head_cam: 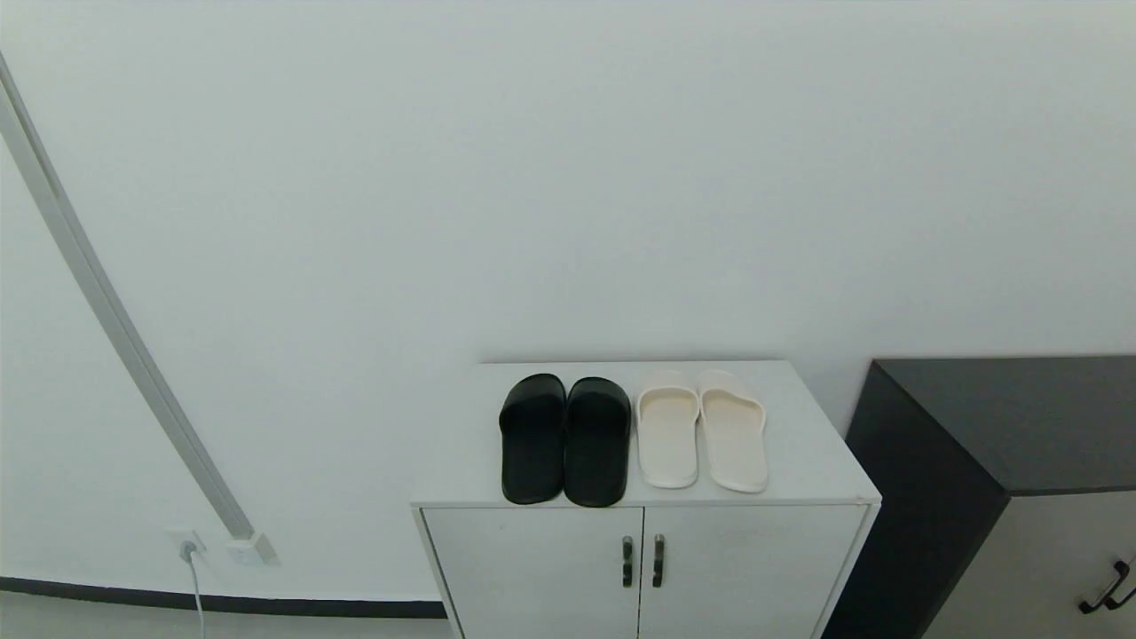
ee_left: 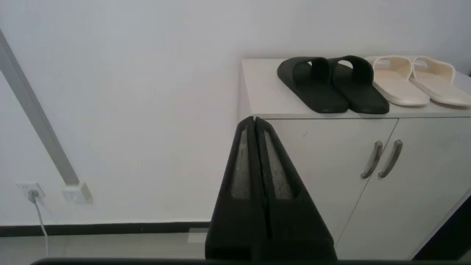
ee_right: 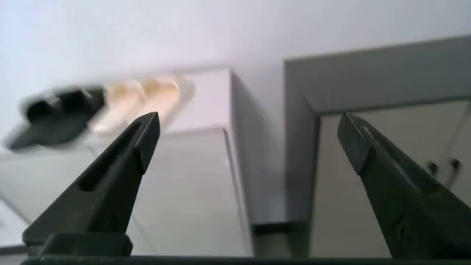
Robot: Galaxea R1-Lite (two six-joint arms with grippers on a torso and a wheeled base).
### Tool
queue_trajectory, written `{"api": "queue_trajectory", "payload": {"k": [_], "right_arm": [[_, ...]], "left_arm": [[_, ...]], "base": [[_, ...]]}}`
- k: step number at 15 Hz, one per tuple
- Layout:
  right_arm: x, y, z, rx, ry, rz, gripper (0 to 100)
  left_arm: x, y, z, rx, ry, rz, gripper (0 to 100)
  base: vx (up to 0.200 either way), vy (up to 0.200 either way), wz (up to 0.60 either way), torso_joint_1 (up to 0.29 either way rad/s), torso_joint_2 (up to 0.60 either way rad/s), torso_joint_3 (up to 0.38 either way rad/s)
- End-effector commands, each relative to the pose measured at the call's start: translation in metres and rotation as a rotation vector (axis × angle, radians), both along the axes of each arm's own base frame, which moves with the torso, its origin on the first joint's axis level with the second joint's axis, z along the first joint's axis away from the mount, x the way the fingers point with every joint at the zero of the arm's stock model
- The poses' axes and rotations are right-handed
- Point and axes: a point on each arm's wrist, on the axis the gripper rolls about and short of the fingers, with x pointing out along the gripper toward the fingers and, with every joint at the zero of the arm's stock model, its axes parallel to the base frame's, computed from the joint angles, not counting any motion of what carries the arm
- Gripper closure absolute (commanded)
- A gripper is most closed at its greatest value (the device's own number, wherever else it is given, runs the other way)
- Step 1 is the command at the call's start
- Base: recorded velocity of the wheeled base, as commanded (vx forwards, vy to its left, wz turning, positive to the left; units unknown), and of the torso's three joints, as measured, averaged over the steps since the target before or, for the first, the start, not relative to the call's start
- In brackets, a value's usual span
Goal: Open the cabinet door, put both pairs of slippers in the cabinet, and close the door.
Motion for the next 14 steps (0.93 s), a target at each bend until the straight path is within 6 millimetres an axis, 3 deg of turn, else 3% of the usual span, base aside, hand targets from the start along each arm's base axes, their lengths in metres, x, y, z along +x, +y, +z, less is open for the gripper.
{"api": "queue_trajectory", "payload": {"k": [1,2,5,8,11,14], "right_arm": [[0.032,0.002,0.061,0.047,0.216,0.13,0],[0.046,0.005,0.056,-0.007,0.289,0.183,0],[0.103,0.021,0.065,-0.035,0.369,0.251,0],[0.16,0.056,0.068,-0.005,0.424,0.295,0],[0.195,0.104,0.064,0.01,0.416,0.282,0],[0.227,0.133,0.067,0.006,0.394,0.27,0]], "left_arm": [[0.0,0.0,0.0,0.0,0.002,0.0,100],[0.0,0.0,0.0,-0.001,0.002,0.0,100],[0.0,0.0,0.0,-0.001,0.002,-0.002,100],[0.0,0.0,0.0,-0.003,0.002,0.0,100],[0.0,0.0,0.0,-0.003,0.0,0.001,100],[0.0,0.0,0.0,-0.004,0.0,0.005,100]], "base": [[0.0,0.0,0.0,0.0,0.0,0.0],[0.0,0.0,0.0,0.0,0.0,0.0],[0.0,0.0,0.0,0.0,0.0,0.0],[0.0,0.0,0.0,0.0,0.0,0.0],[0.0,0.0,0.0,0.0,0.0,0.0],[0.0,0.0,0.0,0.0,0.0,0.0]]}}
